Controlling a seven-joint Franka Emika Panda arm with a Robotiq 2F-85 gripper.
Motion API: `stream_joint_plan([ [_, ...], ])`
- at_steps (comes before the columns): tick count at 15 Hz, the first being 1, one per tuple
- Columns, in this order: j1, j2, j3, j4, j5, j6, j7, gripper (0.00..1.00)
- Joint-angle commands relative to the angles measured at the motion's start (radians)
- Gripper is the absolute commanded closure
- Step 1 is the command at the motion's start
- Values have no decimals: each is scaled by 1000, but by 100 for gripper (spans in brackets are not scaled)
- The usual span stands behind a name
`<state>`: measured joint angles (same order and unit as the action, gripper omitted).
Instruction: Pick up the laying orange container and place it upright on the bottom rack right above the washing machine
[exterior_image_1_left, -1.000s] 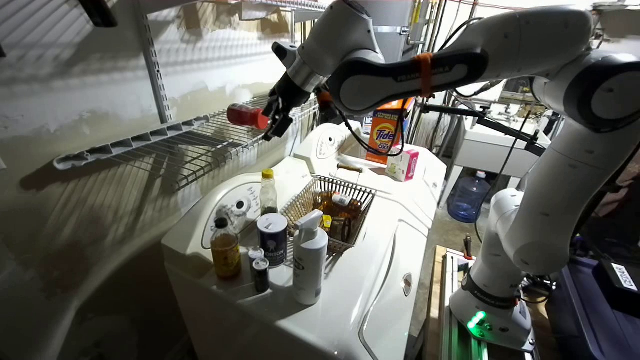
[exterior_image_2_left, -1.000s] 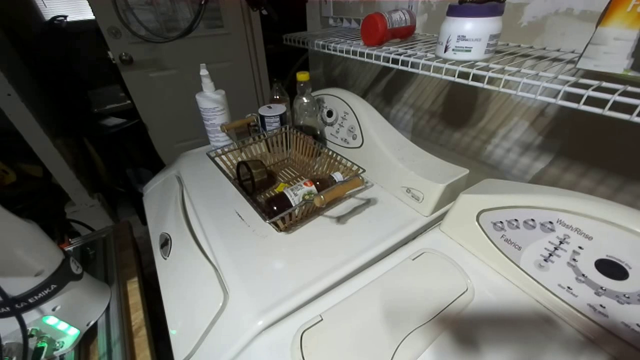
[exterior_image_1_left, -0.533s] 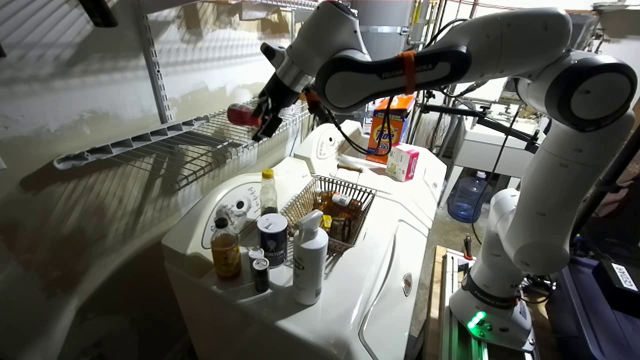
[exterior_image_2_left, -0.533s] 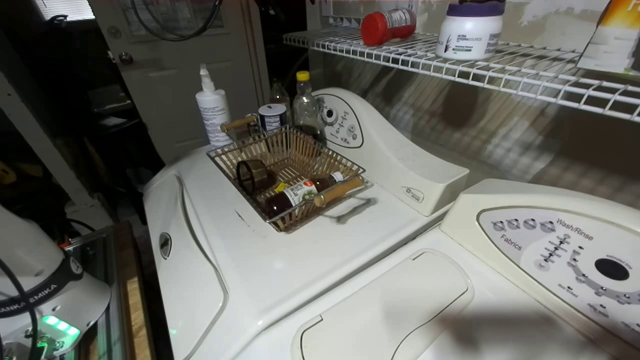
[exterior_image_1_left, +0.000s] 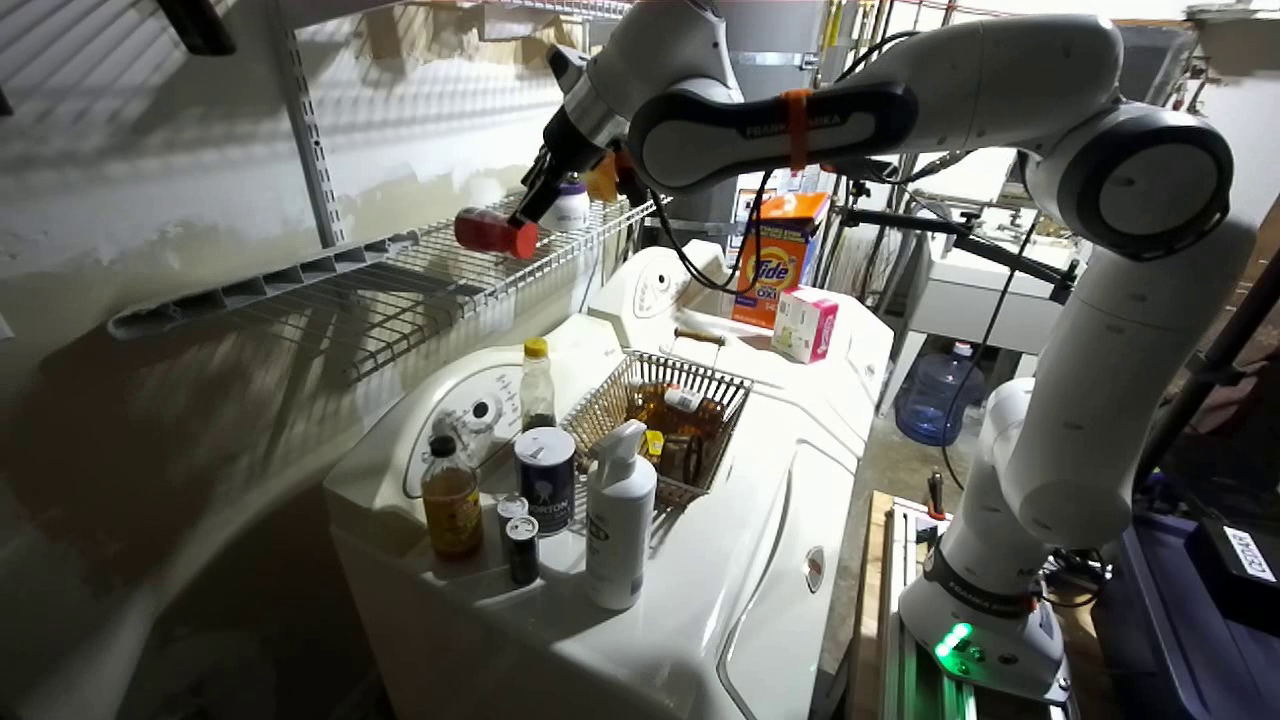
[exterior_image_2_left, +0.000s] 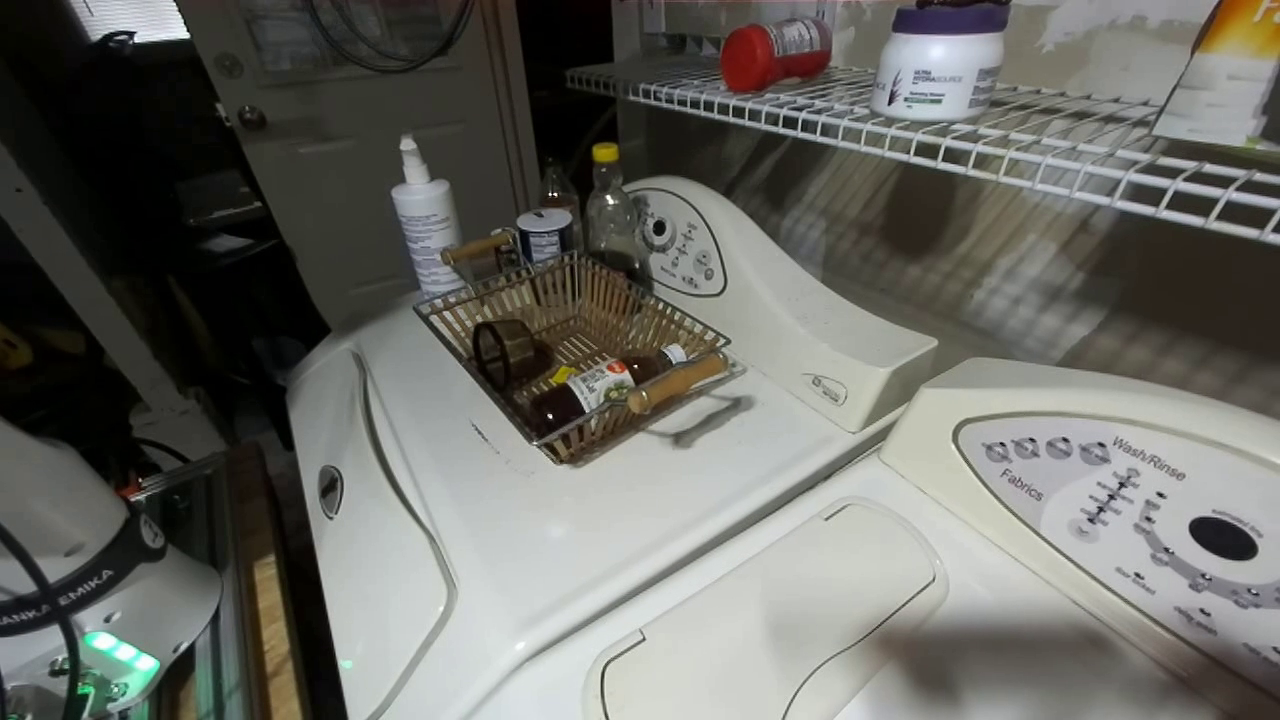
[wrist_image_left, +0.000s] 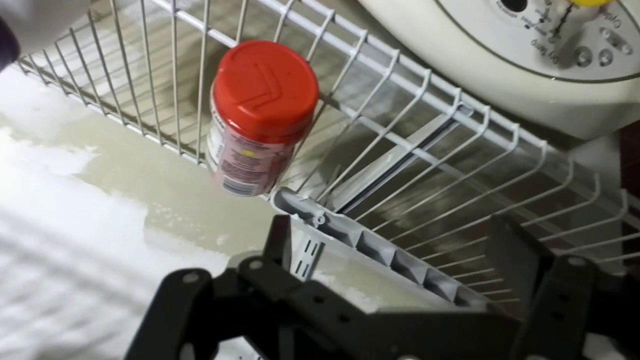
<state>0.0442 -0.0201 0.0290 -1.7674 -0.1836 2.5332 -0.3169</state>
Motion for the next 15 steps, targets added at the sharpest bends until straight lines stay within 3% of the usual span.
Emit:
stream_joint_plan([
  [1, -13, 82, -4, 118, -51, -34, 106, 0],
  [2, -15, 99, -9, 147, -138, -80, 165, 0],
  [12, -14, 283, -13, 426, -48, -311, 169, 0],
  [15, -19, 334, -15, 488, -38, -334, 158, 0],
])
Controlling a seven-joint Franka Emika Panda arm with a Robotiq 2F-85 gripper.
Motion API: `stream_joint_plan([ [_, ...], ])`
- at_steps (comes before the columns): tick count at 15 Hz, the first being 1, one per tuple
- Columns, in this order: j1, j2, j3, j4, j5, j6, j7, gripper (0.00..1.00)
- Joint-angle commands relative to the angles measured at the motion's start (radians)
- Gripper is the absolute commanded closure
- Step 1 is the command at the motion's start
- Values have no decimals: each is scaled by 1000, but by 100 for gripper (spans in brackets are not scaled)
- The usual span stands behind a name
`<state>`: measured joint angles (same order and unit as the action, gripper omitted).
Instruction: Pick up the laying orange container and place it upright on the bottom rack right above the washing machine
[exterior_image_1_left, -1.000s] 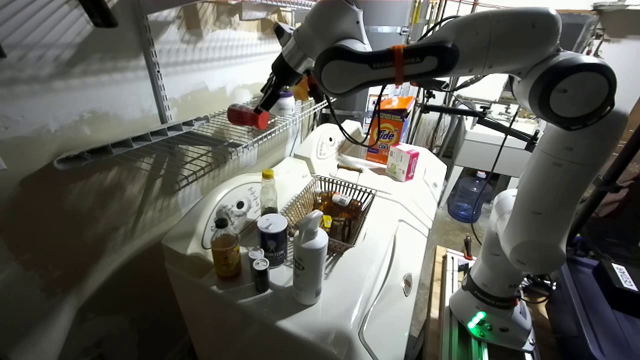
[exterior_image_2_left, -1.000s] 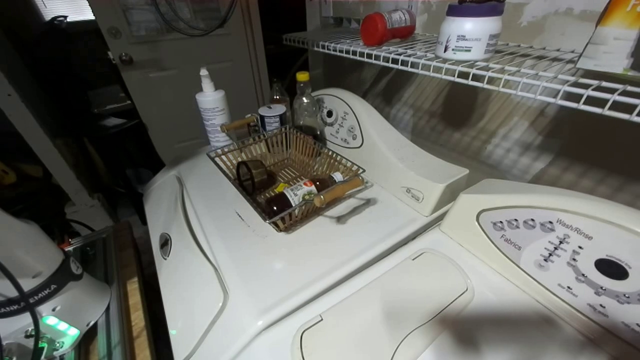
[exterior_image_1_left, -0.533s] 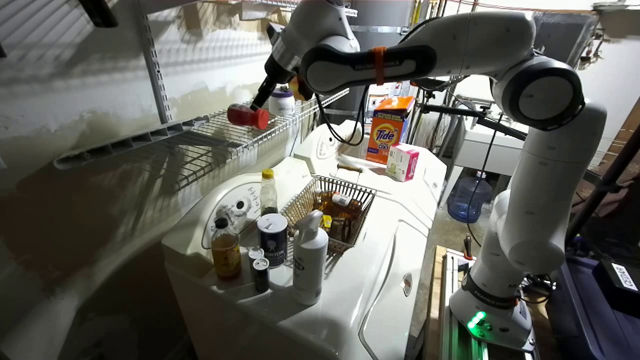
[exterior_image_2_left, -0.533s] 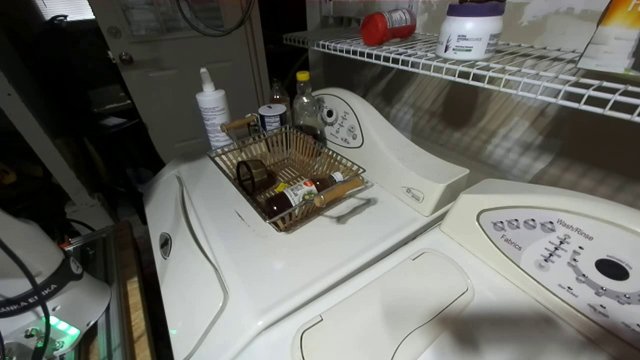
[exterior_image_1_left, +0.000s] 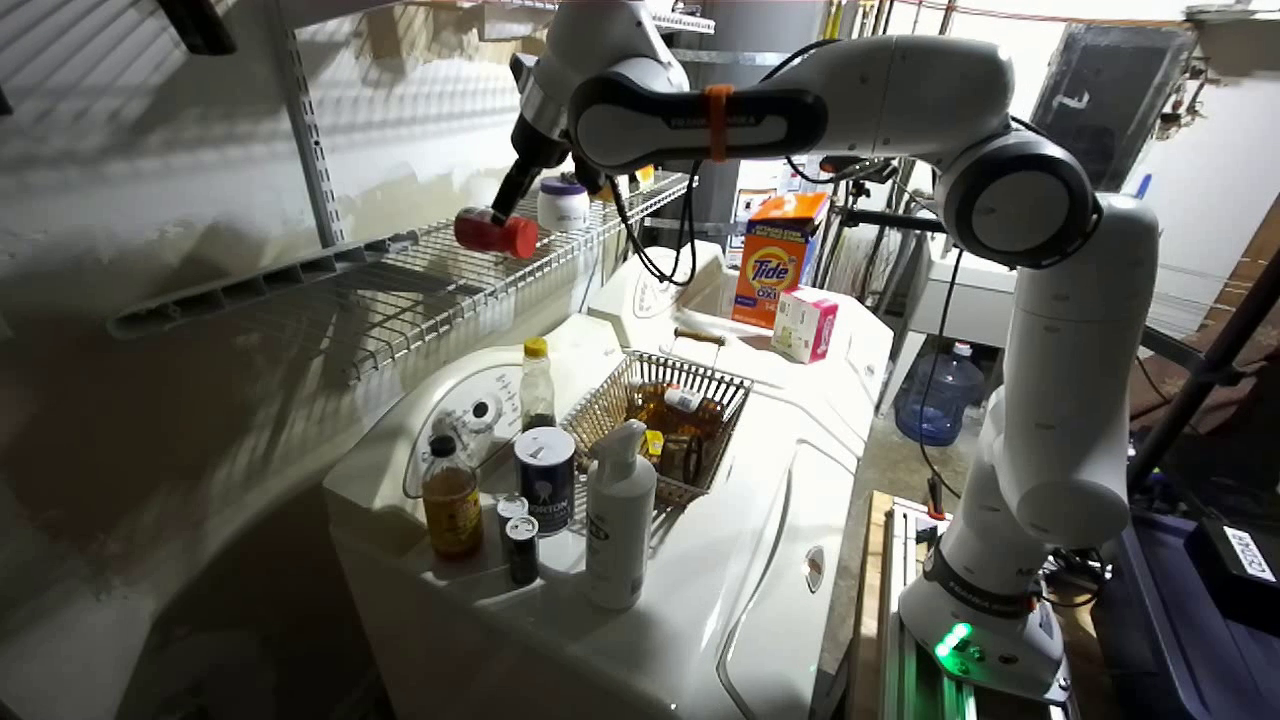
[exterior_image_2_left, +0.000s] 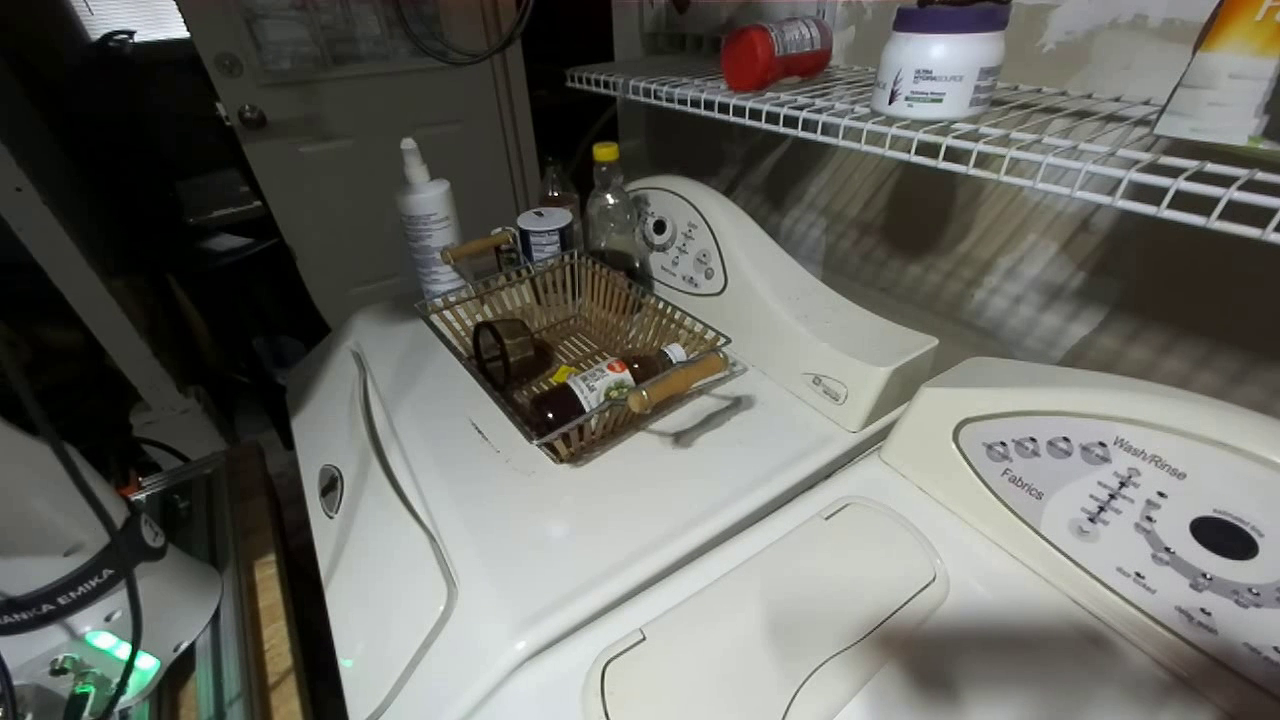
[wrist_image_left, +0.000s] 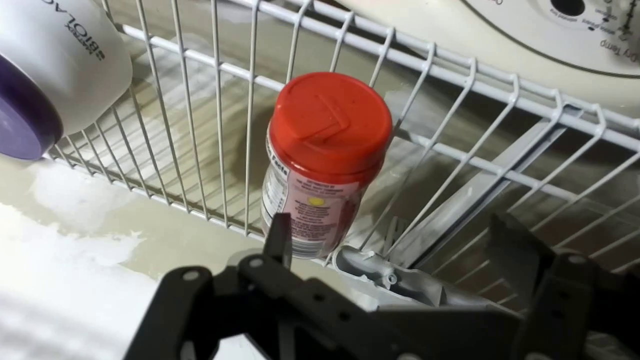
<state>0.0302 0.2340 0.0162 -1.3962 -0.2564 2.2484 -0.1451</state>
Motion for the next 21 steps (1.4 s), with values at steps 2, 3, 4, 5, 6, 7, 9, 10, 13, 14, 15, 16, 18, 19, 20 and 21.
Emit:
stream_joint_plan([
  [2, -9, 114, -7, 154, 38, -48, -14, 0],
  [3, -7, 129, -17, 168, 12, -20, -8, 0],
  [4, -8, 145, -23, 185, 9, -22, -3, 0],
  [5, -12, 158, -26, 195, 2, -24, 5, 0],
  [6, -13, 171, -31, 209, 7, -26, 4, 0],
  [7, -13, 185, -37, 223, 4, -31, 9, 0],
  [9, -23, 210, -36, 249, 25, -44, -2, 0],
  [10, -27, 222, -35, 261, 29, -54, 0, 0],
  [13, -46, 253, -23, 290, 70, -74, -12, 0],
  [14, -47, 261, -22, 298, 79, -82, -11, 0],
  [15, -48, 269, -22, 307, 85, -93, -14, 3],
  [16, -48, 275, -22, 313, 89, -103, -13, 26],
  [18, -42, 281, -29, 320, 74, -113, -11, 31],
  [19, -37, 277, -32, 317, 64, -122, -7, 39],
  [20, -34, 272, -34, 313, 57, -125, -7, 46],
  [21, -31, 266, -36, 309, 50, -127, -7, 52],
])
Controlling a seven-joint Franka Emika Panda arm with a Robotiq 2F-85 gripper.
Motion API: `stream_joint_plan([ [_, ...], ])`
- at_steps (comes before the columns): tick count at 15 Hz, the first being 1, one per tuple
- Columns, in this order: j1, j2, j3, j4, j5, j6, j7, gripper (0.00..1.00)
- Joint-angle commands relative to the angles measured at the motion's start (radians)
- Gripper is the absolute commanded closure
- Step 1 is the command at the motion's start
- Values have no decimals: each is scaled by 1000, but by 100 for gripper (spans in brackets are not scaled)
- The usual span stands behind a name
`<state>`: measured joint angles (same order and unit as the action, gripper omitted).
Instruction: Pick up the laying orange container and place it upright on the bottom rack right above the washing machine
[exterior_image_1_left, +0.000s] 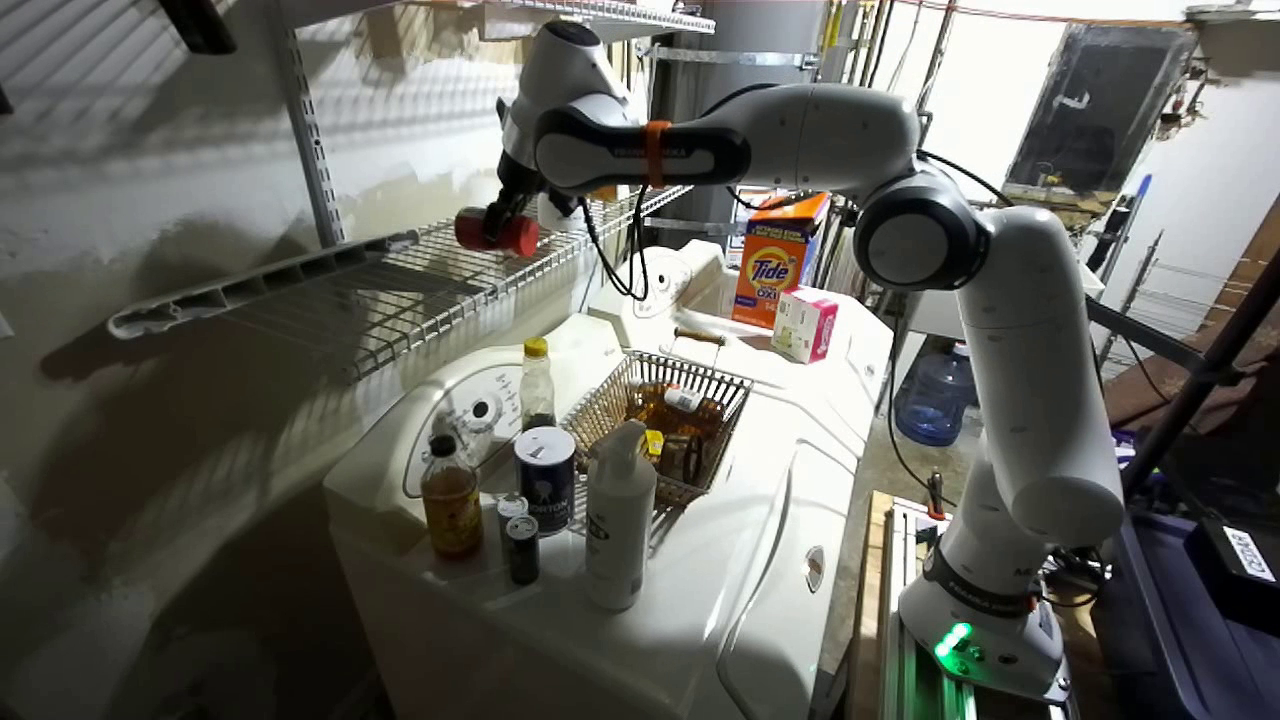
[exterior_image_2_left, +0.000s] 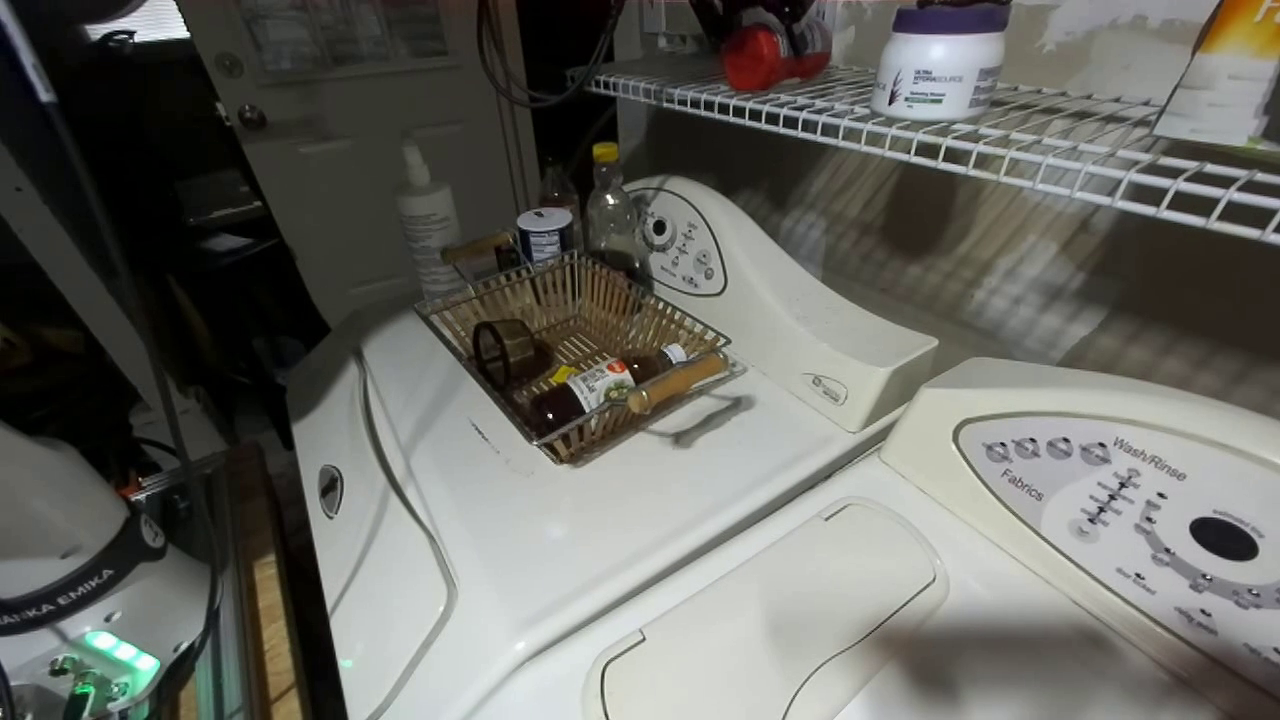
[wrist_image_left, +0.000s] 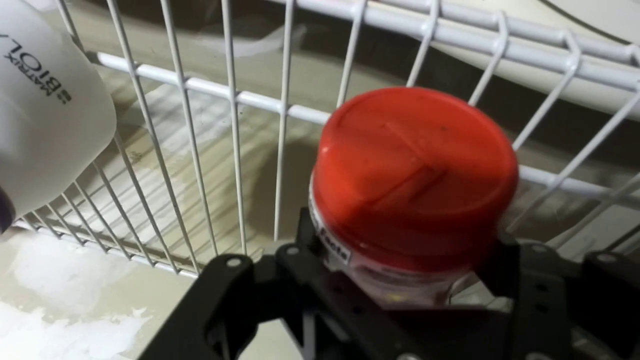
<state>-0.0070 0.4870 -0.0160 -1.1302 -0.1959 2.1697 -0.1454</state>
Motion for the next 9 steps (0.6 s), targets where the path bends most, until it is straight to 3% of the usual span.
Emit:
stream_joint_plan([
  [1, 9, 3, -7, 35, -23, -53, -11, 56],
  [9, 57, -44, -27, -26, -263, -15, -137, 60],
])
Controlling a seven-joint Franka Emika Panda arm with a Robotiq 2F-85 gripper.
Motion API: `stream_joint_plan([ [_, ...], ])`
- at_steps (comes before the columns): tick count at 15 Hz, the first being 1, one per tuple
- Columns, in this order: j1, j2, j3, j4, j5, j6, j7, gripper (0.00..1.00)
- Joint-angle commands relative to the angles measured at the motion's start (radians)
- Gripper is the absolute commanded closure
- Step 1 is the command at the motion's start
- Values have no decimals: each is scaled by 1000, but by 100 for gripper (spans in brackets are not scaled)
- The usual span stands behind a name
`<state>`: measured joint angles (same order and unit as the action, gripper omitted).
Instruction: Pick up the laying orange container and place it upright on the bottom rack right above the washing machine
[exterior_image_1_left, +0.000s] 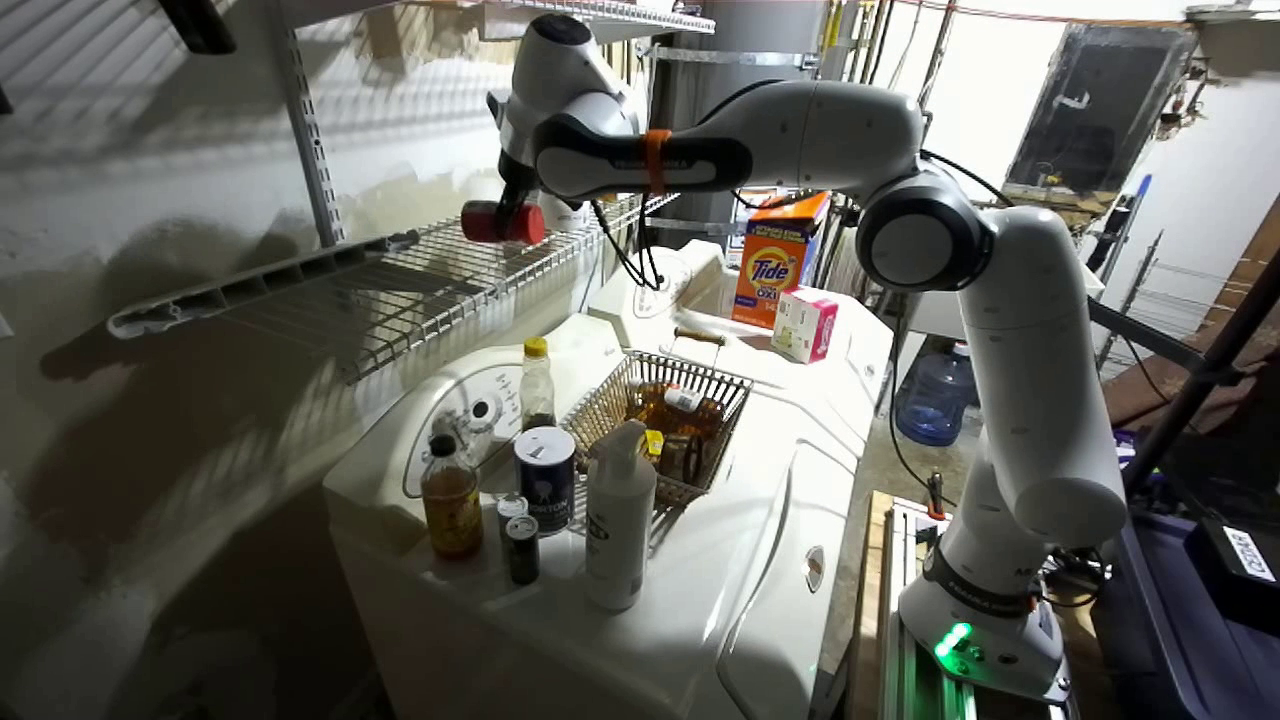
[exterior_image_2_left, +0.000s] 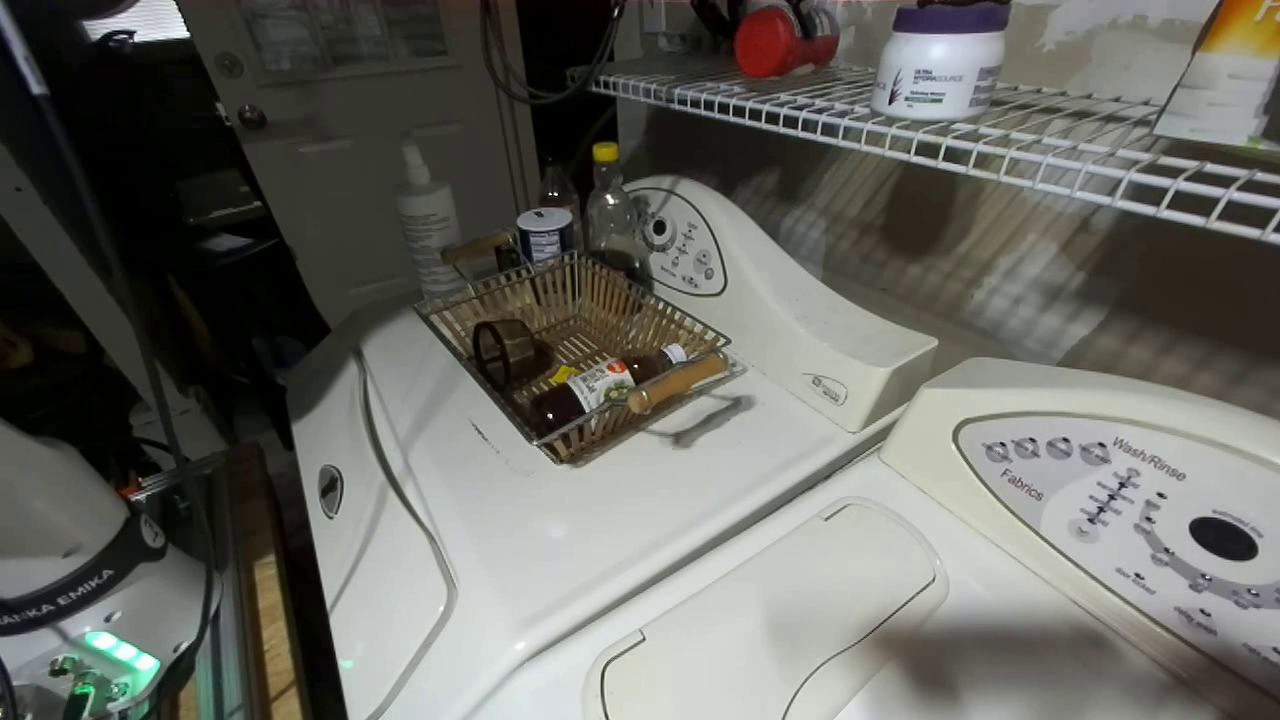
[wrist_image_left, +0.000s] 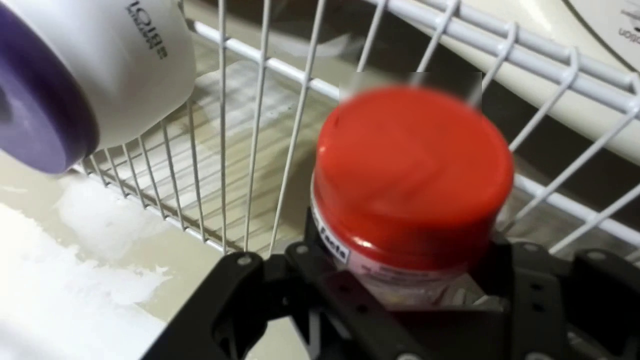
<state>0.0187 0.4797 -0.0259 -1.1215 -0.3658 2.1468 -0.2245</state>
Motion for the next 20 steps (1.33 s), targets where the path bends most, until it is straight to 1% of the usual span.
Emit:
stream_joint_plan([
  [1, 37, -44, -12, -44, -120, 11, -85, 60],
  [3, 44, -61, 2, -65, -151, 14, -159, 60],
  [8, 81, -106, 6, -119, -229, -8, -331, 60],
  [14, 117, -136, 6, -195, -323, 0, -522, 60],
  [17, 133, -127, 5, -205, -380, 2, -610, 60],
  [18, 125, -121, 24, -192, -402, -6, -643, 60],
  [20, 132, -110, 32, -180, -440, -3, -706, 60],
])
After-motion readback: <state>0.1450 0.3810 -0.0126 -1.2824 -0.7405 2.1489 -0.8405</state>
